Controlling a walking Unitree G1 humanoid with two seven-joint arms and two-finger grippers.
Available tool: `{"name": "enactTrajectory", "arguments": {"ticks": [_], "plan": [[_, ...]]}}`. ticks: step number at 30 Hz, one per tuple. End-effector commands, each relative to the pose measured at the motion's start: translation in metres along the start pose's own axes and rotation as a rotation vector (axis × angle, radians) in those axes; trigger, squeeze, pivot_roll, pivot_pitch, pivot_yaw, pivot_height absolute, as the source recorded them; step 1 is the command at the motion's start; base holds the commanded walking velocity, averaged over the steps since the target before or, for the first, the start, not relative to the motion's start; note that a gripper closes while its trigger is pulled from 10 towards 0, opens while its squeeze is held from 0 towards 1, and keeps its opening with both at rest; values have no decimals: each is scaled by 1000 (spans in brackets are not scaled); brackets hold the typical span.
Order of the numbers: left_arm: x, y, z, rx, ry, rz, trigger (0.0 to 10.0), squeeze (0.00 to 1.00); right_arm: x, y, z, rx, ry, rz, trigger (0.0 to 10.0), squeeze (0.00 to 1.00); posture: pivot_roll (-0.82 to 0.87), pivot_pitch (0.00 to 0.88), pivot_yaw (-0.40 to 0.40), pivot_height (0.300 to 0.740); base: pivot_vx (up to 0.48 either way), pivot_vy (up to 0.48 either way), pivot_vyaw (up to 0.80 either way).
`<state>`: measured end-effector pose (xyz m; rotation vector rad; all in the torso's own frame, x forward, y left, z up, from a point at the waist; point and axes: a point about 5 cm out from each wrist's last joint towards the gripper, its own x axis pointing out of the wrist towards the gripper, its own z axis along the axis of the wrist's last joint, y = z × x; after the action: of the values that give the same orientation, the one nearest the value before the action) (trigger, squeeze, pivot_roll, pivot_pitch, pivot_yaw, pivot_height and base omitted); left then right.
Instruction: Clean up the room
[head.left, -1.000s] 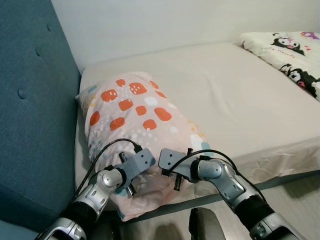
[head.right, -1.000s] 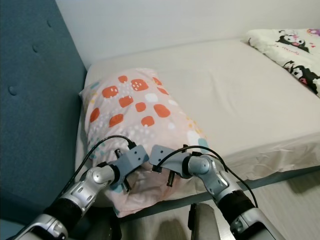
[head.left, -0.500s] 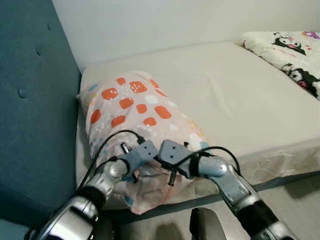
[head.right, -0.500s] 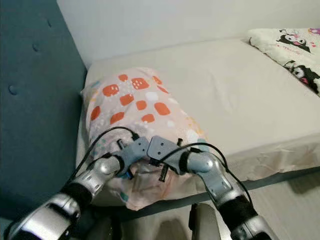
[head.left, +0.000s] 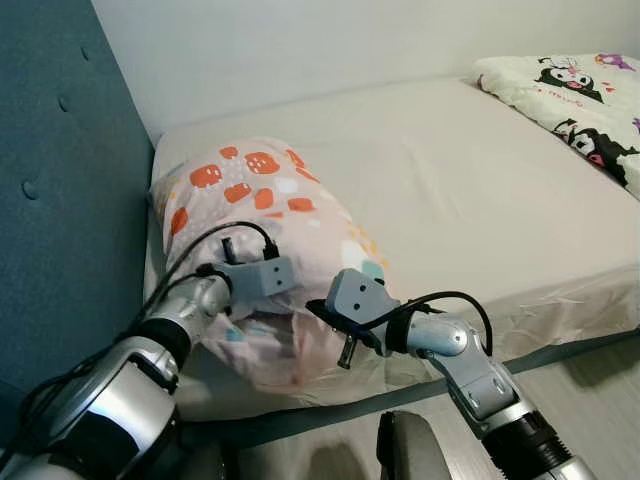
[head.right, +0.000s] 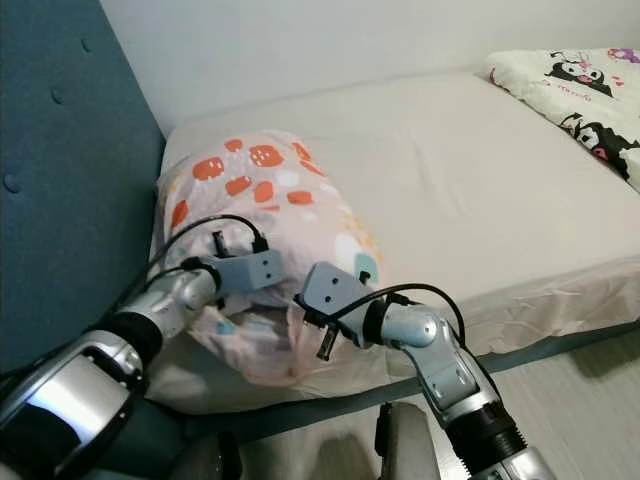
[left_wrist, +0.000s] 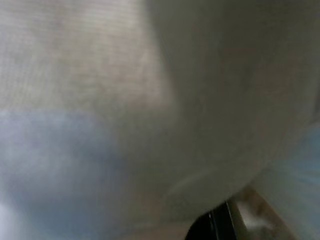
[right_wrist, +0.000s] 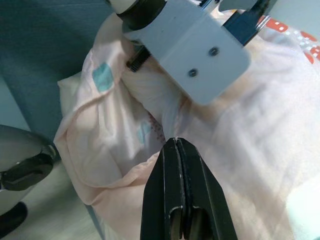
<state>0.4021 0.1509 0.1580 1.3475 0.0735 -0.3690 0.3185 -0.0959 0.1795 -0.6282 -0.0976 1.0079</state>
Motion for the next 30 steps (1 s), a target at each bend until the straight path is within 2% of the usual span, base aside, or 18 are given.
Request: {"name": "enactTrajectory", "arguments": {"ticks": [1, 4, 9, 10, 11, 15, 16, 17, 18, 19, 20, 21, 22, 23, 24, 25, 27, 30], "plan": [[-8, -11, -26, 61, 74, -57, 0, 0, 2, 7, 2, 9, -9, 32, 10000, 0, -78, 297, 31, 580, 0, 0, 0], [-15, -22, -42, 77, 96, -115, 0, 0, 3, 8, 3, 11, -12, 40, 10000, 0, -73, 299, 28, 580, 0, 0, 0], [-20, -35, -47, 37, 61, -193, 0, 0, 5, 9, 4, 12, -15, 48, 10000, 0, -67, 296, 22, 580, 0, 0, 0], [-24, -45, -49, 45, 27, -275, 0, 0, 7, 11, 5, 15, -22, 56, 10000, 0, -66, 297, 21, 580, 0, 0, 0], [-25, -48, -50, 52, 22, -296, 0, 0, 7, 11, 5, 15, -24, 58, 10000, 0, -66, 297, 21, 580, 0, 0, 0], [-29, -56, -50, -8, -14, -347, 0, 0, 7, 11, 6, 15, -26, 59, 10000, 0, -60, 297, 21, 580, 0, 0, 0], [-29, -56, -48, -54, -34, -349, 0, 0, 7, 11, 6, 15, -26, 59, 10000, 0, -60, 297, 21, 580, 0, 0, 0], [-28, -58, -35, -243, -120, -387, 5020, 0, 7, 12, 6, 18, -25, 59, 10000, 0, -56, 297, 23, 580, 0, 0, 0], [-28, -58, -35, -243, -120, -387, 5020, 0, 7, 12, 6, 18, -25, 59, 10000, 0, -56, 297, 23, 580, 0, 0, 0], [-29, -58, -27, -350, -182, -414, 5020, 0, 6, 12, 5, 20, -25, 58, 10000, 0, -56, 297, 23, 580, 0, 0, 0], [-29, -58, -23, -416, -225, -431, 5020, 0, 6, 12, 5, 21, -25, 58, 10000, 0, -56, 297, 23, 580, 0, 0, 0], [-29, -58, -20, -449, -250, -439, 10000, 0, 6, 12, 5, 21, -25, 58, 10000, 0, -56, 297, 23, 580, 0, 0, 0], [-30, -62, -13, -509, -301, -482, 10000, 129, 6, 12, 5, 23, -25, 57, 10000, 0, -57, 291, 26, 580, 0, 0, 0], [-30, -62, -13, -509, -301, -482, 10000, 129, 6, 12, 5, 23, -25, 57, 10000, 0, -57, 291, 26, 580, 0, 0, 0], [-31, -65, -6, -543, -354, -520, 10000, 1000, 6, 12, 5, 26, -25, 57, 10000, 0, -57, 292, 27, 580, 0, 0, 0], [-31, -65, -6, -543, -354, -520, 10000, 1000, 6, 12, 5, 26, -25, 57, 10000, 0, -57, 292, 27, 580, 0, 0, 0], [-35, -69, 3, -573, -444, -597, 10000, 1000, 6, 12, 5, 33, -31, 59, 10000, 0, -57, 293, 30, 580, 0, 0, 0], [-38, -68, 4, -557, -488, -627, 10000, 1000, 6, 13, 7, 51, -47, 62, 10000, 0, -58, 290, 31, 580, 0, 0, 0]]}}
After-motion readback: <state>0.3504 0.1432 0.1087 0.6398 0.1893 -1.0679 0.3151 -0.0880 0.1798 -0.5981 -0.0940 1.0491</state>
